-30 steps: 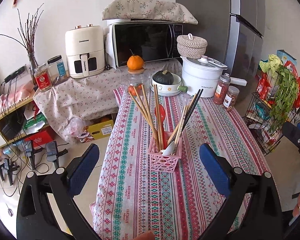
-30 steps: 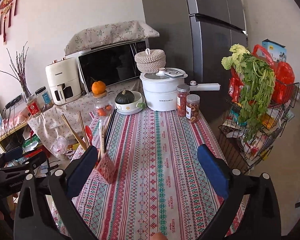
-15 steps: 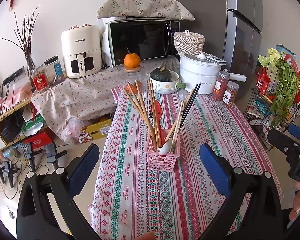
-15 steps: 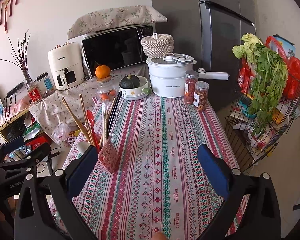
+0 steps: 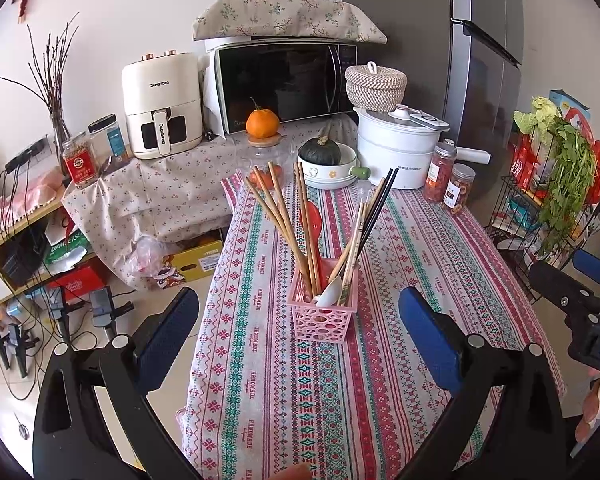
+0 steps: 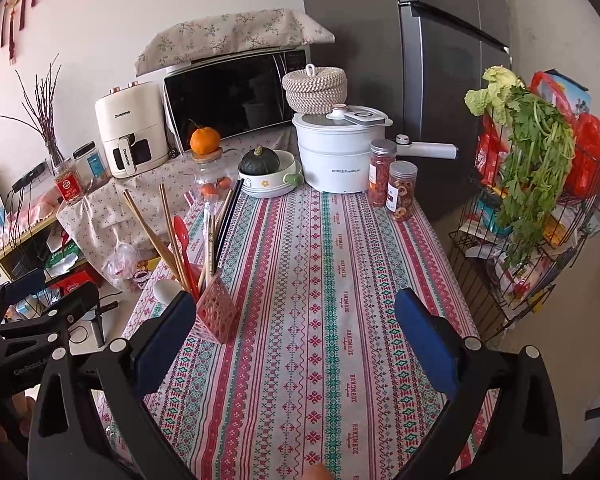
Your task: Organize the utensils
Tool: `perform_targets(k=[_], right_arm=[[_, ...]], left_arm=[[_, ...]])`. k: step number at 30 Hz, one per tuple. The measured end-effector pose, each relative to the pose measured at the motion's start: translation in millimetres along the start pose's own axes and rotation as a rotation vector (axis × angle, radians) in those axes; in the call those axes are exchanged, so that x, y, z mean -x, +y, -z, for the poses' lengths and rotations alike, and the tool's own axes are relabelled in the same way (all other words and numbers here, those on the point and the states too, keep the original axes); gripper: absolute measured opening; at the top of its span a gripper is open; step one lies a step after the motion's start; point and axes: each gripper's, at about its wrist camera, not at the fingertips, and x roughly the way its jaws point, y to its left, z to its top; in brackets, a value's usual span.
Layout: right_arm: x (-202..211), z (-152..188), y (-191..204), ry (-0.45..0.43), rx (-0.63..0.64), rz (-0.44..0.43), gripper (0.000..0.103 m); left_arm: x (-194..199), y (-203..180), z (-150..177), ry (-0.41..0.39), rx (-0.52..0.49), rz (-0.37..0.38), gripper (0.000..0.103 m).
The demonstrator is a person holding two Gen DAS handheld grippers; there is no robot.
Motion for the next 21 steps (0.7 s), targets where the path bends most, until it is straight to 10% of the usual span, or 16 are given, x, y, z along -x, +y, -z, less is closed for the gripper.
perform_targets(k=[21], right_arm=[[-1.4, 1.3, -1.2, 0.000, 0.001, 0.004, 0.097]], left_arm=[[-0.1, -0.9, 0.4, 0.001, 0.002, -0.002, 0.096]])
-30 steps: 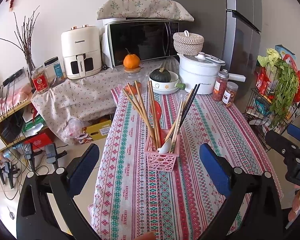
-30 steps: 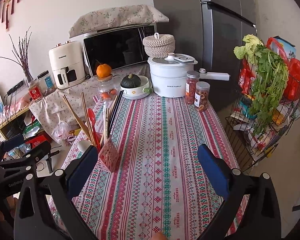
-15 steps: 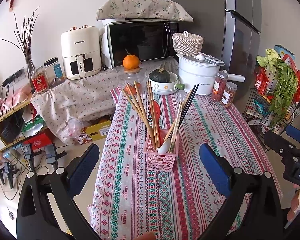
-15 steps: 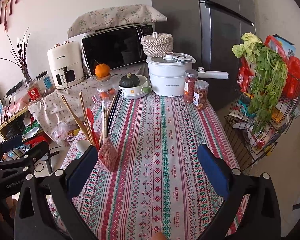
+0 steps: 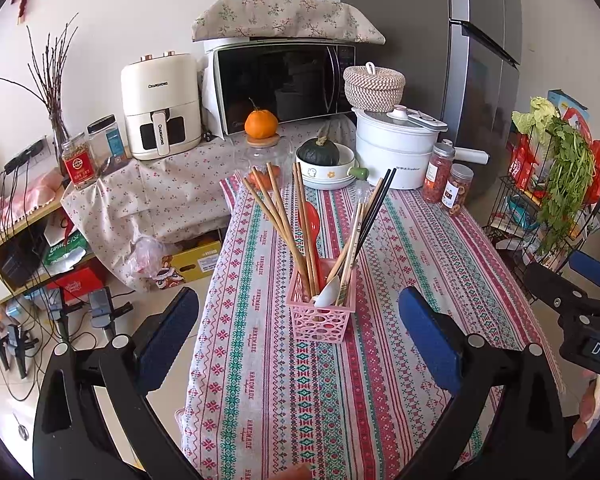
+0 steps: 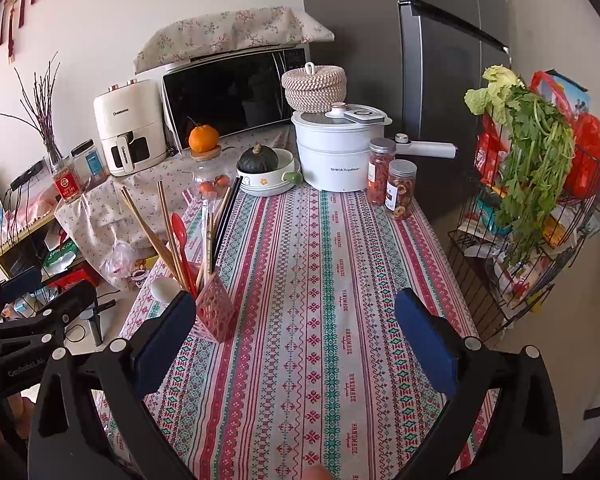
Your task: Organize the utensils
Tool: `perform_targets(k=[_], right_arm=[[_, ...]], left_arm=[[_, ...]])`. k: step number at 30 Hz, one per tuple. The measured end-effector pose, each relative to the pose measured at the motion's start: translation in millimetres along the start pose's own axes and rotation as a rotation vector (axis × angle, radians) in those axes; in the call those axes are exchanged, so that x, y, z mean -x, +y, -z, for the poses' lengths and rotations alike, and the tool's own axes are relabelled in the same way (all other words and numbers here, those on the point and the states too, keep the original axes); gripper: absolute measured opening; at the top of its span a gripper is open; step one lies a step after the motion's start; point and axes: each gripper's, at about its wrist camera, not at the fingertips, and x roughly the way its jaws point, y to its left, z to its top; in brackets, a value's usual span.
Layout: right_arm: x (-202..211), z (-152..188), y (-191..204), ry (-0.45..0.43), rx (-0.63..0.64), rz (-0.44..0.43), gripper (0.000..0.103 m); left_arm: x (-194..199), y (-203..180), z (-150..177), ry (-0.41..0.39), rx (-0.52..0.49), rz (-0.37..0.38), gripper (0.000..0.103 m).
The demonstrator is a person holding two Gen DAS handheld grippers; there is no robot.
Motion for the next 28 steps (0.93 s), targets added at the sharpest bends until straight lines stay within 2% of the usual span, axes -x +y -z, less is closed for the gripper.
perform_targets(k=[19, 22, 25, 28], right_arm=[[-0.5, 1.3, -3.7, 0.012, 0.014, 0.009, 0.097], [-1.2, 1.8, -4.1, 0.025, 0.025, 0.020, 0.097], [2.9, 1.3, -6.0, 0.022, 0.021, 0.036, 0.097], [15.4, 1.4, -2.3, -0.008, 0.018, 0.048, 0.097]], left_arm=[[-1.6, -4.7, 0.7, 0.022, 0.000, 0.012, 0.096], [-5.6, -3.7, 2.1, 0.025, 0.007, 0.009, 0.096], [-6.2, 2.1, 7.7, 0.061, 0.041, 0.028, 0.096], [8.8, 8.2, 12.4, 0.062, 0.060, 0.040, 0.096]])
